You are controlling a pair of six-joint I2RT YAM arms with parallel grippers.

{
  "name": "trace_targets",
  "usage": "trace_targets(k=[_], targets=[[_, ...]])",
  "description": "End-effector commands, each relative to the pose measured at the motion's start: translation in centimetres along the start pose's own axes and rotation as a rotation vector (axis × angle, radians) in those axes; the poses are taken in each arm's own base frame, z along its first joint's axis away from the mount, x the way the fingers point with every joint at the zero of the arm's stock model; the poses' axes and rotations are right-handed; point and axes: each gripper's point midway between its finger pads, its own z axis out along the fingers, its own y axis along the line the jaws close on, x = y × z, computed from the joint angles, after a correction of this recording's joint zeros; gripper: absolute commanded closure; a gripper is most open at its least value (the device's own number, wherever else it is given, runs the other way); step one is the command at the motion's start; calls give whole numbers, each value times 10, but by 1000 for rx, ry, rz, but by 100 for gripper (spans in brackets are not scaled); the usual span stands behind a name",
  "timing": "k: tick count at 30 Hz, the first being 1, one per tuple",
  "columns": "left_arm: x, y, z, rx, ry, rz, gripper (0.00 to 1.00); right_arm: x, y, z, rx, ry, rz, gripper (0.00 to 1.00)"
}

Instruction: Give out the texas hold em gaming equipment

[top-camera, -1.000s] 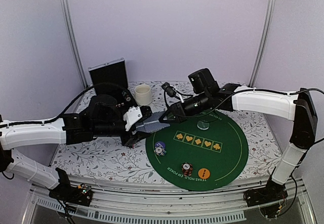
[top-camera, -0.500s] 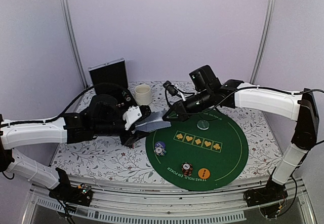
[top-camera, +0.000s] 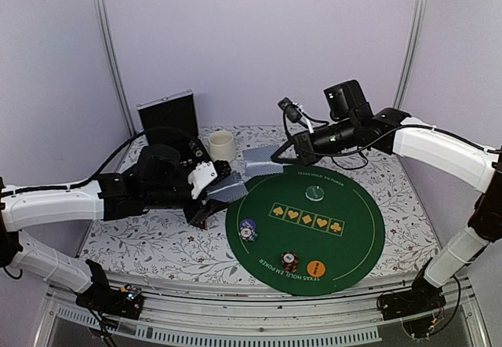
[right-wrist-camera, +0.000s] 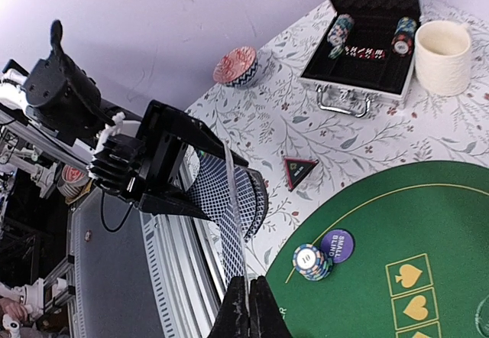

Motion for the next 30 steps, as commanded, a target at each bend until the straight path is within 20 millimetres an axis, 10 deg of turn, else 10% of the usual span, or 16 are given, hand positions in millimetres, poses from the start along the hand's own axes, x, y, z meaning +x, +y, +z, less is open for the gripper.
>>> trace_targets(k=[1, 16, 30], targets=[[-5, 13, -4, -31, -10, -30, 45, -22, -6, -41, 63, -82, -12, 98], [-33, 18, -6, -10, -53, -18, 44, 28, -102, -8, 233, 66, 205, 98], [-35, 17, -10, 21, -78, -30, 43, 45, -107, 49, 119, 172, 175, 98]])
